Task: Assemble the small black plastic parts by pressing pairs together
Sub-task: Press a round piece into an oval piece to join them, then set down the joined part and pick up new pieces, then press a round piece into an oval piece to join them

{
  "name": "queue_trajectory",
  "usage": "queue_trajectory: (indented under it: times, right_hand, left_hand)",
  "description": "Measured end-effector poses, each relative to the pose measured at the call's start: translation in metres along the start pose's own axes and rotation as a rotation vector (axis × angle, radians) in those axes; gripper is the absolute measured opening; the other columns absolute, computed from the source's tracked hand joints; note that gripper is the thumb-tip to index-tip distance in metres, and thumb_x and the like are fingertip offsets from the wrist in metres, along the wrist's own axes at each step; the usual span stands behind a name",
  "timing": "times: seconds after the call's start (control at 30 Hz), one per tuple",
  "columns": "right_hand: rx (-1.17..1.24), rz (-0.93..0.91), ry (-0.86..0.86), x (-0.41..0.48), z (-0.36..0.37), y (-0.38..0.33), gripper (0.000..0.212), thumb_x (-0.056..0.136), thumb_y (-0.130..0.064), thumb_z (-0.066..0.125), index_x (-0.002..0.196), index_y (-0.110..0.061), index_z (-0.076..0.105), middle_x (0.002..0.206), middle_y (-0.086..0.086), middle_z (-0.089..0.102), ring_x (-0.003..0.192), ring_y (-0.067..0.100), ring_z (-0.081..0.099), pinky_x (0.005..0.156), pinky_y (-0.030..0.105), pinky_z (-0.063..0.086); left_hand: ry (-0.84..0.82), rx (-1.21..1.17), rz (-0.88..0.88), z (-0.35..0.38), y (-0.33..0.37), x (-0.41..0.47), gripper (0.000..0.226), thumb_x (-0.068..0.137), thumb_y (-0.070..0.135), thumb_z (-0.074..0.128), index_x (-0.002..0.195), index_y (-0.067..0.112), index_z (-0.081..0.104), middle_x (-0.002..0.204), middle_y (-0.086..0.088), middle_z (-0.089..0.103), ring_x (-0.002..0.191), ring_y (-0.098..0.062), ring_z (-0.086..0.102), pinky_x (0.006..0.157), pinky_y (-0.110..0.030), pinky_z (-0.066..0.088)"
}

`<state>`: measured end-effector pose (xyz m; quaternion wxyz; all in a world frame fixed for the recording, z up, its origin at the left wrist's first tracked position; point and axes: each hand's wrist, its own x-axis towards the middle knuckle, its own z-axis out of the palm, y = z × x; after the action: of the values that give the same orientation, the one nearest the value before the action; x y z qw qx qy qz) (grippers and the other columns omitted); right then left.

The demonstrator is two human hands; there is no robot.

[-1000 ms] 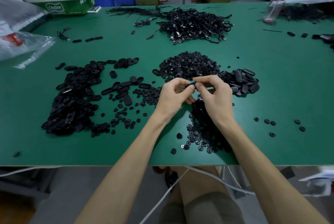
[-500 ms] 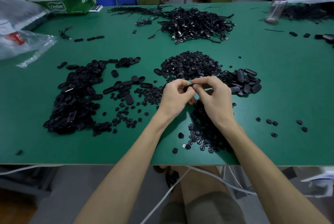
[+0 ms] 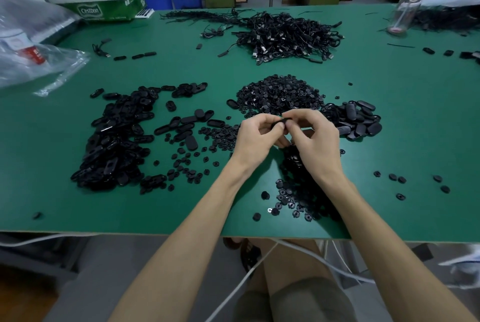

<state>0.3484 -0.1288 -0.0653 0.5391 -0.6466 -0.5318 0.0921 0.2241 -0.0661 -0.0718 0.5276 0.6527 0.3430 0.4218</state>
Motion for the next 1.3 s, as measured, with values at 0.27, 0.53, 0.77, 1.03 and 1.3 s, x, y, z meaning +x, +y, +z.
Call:
queue_trajectory:
  times: [0.27, 0.53, 0.77, 1.03, 1.3]
  right_hand:
    - [0.063, 0.036, -0.040, 0.001, 0.000, 0.001, 0.027, 0.098, -0.004, 0.061, 0.109, -0.025, 0.075, 0.095, -0.001, 0.071, 0.088, 0.013, 0.067, 0.077, 0.024, 0.052]
    - [0.102, 0.103, 0.115, 0.003, -0.002, 0.005, 0.022, 0.099, -0.009, 0.061, 0.111, -0.021, 0.074, 0.108, -0.001, 0.067, 0.096, 0.015, 0.066, 0.090, 0.046, 0.056]
    - [0.171, 0.286, 0.185, 0.007, -0.002, 0.013, 0.056, 0.100, -0.012, 0.055, 0.154, -0.017, 0.043, 0.129, -0.005, 0.043, 0.111, -0.001, 0.059, 0.090, 0.044, 0.060]
    - [0.166, 0.321, 0.141, 0.008, -0.001, 0.014, 0.067, 0.100, -0.009, 0.056, 0.160, -0.021, 0.029, 0.153, 0.000, 0.040, 0.123, 0.002, 0.055, 0.090, 0.026, 0.056]
    - [-0.012, 0.132, 0.012, 0.004, 0.002, 0.010, 0.039, 0.100, -0.009, 0.058, 0.139, -0.018, 0.058, 0.136, 0.002, 0.050, 0.113, 0.005, 0.056, 0.086, 0.000, 0.042]
  left_hand:
    - [0.020, -0.033, 0.001, -0.002, 0.000, 0.000, 0.010, 0.099, 0.001, 0.064, 0.106, -0.005, 0.067, 0.080, -0.014, 0.072, 0.065, -0.024, 0.071, 0.071, -0.040, 0.063]
    - [0.069, 0.086, 0.014, -0.002, 0.007, 0.000, 0.022, 0.103, 0.013, 0.061, 0.123, 0.004, 0.067, 0.115, -0.008, 0.072, 0.096, -0.018, 0.075, 0.083, -0.034, 0.063]
    - [0.150, 0.907, -0.164, -0.099, 0.031, 0.008, 0.046, 0.090, -0.020, 0.046, 0.123, 0.007, 0.064, 0.132, -0.010, 0.061, 0.113, -0.021, 0.064, 0.100, -0.029, 0.050]
    - [-0.043, 1.566, -0.641, -0.189, 0.047, 0.000, 0.020, 0.095, -0.013, 0.042, 0.088, 0.005, 0.045, 0.115, -0.024, 0.046, 0.113, -0.043, 0.049, 0.092, -0.052, 0.043]
    - [0.061, 1.579, -0.456, -0.187, 0.040, -0.005, 0.035, 0.096, -0.010, 0.051, 0.072, 0.012, 0.038, 0.088, -0.019, 0.050, 0.087, -0.035, 0.048, 0.091, -0.052, 0.044]
